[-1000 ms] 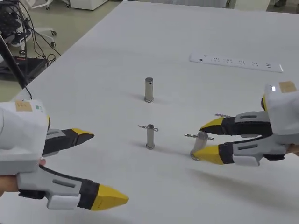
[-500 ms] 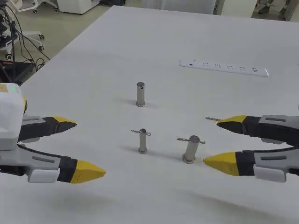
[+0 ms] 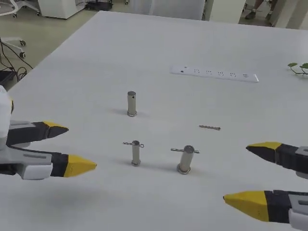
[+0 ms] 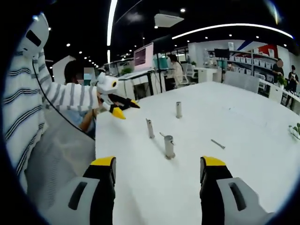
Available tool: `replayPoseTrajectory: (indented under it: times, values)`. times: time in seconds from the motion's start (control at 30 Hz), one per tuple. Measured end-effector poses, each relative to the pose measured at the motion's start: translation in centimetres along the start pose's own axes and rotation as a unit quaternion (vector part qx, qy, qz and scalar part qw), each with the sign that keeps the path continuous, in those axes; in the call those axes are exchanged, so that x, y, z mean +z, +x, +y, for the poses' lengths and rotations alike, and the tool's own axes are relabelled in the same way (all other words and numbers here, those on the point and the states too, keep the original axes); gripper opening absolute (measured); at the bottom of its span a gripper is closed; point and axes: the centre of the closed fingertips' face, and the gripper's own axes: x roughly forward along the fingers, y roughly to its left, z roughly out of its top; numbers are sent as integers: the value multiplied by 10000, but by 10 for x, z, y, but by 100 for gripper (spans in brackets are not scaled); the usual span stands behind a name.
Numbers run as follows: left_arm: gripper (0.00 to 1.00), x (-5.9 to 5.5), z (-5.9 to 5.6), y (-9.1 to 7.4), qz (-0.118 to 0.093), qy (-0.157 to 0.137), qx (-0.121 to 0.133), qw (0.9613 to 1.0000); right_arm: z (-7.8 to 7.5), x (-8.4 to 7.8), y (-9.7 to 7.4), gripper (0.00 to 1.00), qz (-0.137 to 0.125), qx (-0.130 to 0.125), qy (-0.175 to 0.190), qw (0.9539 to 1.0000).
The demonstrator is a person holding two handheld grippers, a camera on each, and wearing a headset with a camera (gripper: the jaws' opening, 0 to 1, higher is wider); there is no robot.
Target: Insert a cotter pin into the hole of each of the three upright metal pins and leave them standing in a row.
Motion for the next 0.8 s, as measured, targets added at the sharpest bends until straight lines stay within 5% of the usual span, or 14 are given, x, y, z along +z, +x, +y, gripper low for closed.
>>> replayPoseTrajectory:
  times: [0.17,0.8]
  values:
    - [65,1,8,5,12,-126,-18,9999,1,-9,-10,79,61,-217,157,9996]
    - [60,16,36,49,69,-149,71,9998,-2,-39,-46,82,122,-1016,845,9911]
